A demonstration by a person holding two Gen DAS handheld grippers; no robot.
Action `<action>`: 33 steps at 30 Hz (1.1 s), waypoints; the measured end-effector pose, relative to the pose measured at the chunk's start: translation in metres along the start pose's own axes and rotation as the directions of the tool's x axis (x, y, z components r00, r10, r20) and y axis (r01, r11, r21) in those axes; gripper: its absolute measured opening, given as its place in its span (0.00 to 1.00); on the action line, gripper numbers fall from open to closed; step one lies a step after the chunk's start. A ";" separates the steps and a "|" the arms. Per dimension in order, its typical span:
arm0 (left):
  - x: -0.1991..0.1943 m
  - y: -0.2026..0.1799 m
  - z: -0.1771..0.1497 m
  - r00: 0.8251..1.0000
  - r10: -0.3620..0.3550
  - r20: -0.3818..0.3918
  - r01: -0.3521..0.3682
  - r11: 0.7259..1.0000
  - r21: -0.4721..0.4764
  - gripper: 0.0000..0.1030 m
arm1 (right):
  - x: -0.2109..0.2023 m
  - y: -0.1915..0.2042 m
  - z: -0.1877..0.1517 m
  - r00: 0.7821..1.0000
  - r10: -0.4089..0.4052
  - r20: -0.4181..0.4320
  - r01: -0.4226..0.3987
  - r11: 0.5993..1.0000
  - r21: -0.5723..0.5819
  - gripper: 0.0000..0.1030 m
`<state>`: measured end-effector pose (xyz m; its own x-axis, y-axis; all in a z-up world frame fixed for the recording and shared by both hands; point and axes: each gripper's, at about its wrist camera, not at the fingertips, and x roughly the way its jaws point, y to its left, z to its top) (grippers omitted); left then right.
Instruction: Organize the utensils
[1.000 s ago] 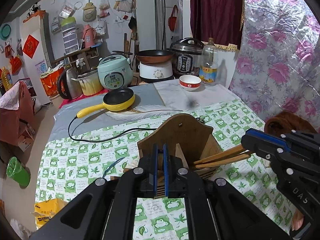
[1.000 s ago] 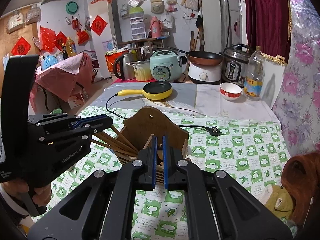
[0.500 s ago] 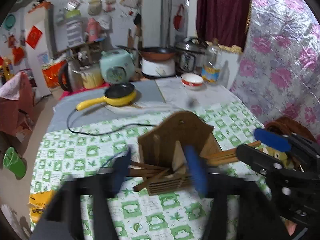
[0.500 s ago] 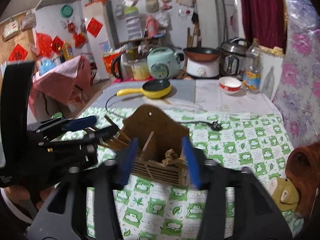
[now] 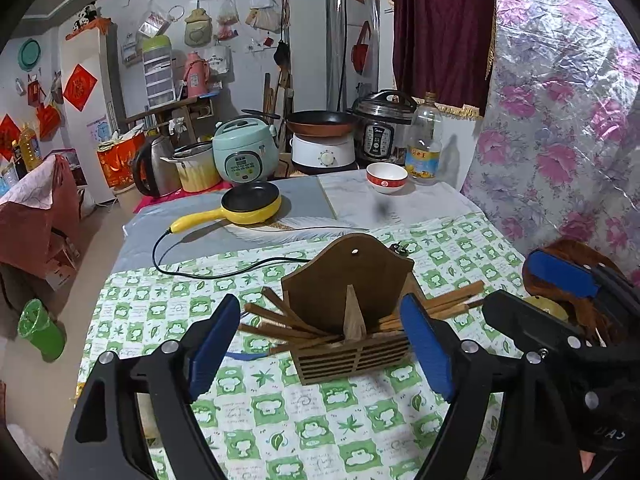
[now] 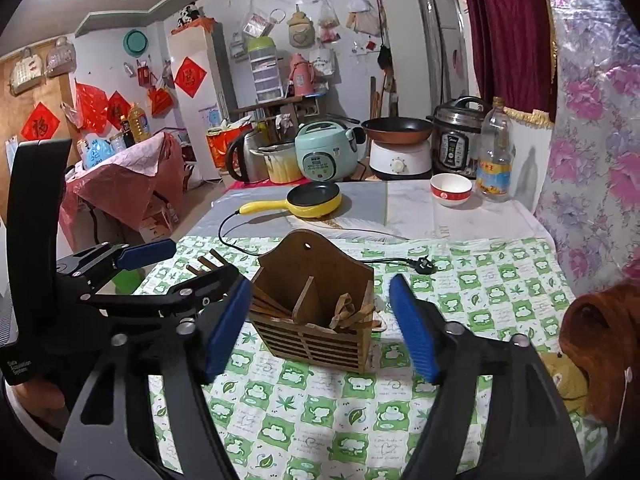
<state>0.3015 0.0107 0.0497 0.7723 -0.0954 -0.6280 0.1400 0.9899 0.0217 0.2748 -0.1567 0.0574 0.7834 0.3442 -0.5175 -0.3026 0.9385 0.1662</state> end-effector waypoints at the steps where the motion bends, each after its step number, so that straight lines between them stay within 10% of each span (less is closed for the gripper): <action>1: -0.002 0.000 -0.001 1.000 0.003 -0.004 -0.003 1.000 0.002 0.79 | -0.005 0.000 -0.001 1.000 -0.009 0.002 0.009 1.000 0.007 0.74; 33: -0.127 0.001 -0.100 0.991 0.133 0.028 -0.132 0.990 -0.059 0.90 | -0.111 0.045 -0.069 0.990 -0.140 0.015 0.140 0.990 -0.009 0.94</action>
<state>0.1419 0.0341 0.0520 0.8014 0.0346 -0.5972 0.0001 0.9983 0.0579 0.1372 -0.1548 0.0640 0.8262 0.2099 -0.5229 -0.1946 0.9772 0.0847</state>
